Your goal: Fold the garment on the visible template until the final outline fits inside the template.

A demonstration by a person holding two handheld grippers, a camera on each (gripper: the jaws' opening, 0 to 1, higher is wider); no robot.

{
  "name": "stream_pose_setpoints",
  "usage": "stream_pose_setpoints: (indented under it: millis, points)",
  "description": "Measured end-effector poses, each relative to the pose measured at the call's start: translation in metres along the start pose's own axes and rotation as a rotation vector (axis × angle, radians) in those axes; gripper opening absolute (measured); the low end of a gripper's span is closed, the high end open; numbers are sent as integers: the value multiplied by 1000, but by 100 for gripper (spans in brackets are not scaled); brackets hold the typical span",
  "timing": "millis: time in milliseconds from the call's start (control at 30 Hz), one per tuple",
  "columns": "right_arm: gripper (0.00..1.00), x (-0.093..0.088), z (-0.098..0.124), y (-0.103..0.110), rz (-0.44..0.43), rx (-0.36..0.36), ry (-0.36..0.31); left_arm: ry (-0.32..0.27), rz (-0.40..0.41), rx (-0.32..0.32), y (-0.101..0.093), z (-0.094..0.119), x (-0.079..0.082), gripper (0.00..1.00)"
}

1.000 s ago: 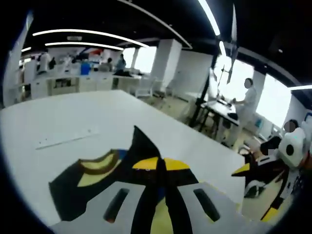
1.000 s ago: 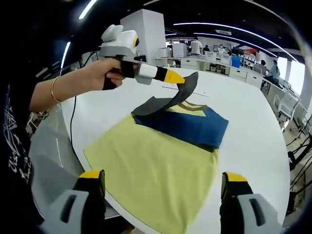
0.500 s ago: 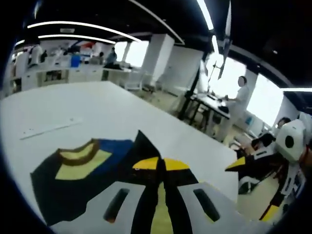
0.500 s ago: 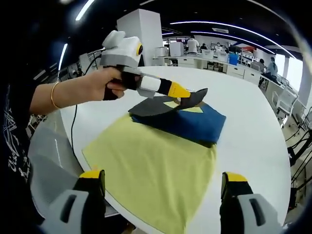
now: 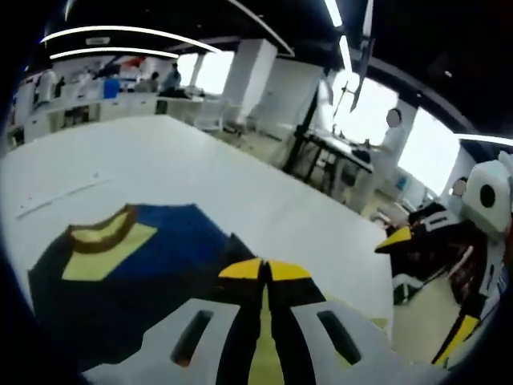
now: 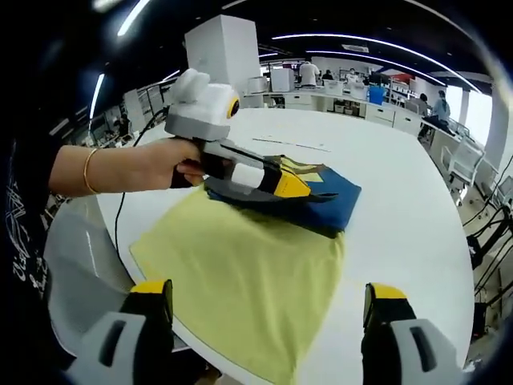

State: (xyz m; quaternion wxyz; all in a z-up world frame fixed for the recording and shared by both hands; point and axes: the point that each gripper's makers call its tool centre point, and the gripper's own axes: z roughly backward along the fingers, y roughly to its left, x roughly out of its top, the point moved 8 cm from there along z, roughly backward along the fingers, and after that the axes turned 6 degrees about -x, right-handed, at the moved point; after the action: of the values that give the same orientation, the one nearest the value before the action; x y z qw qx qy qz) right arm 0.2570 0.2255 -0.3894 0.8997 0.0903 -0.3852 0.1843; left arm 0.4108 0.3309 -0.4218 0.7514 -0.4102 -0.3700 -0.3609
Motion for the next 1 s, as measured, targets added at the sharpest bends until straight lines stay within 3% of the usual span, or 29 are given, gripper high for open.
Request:
stream_pose_setpoints:
  millis: [233, 433, 667, 833, 1000]
  points:
    - [99, -2, 0, -1, -10, -2, -4, 48, 39, -16, 1, -11, -16, 0]
    - [99, -1, -1, -1, -15, -2, -5, 48, 47, -42, 0, -10, -21, 2]
    - [99, 0, -5, 1, -14, 8, -4, 22, -2, -8, 3, 4, -18, 32]
    - [99, 2, -9, 2, -18, 15, -8, 29, -71, 90, 17, 19, -17, 64]
    - [99, 7, -12, 1, -16, 17, -20, 4, -66, 142, 28, 36, -15, 81]
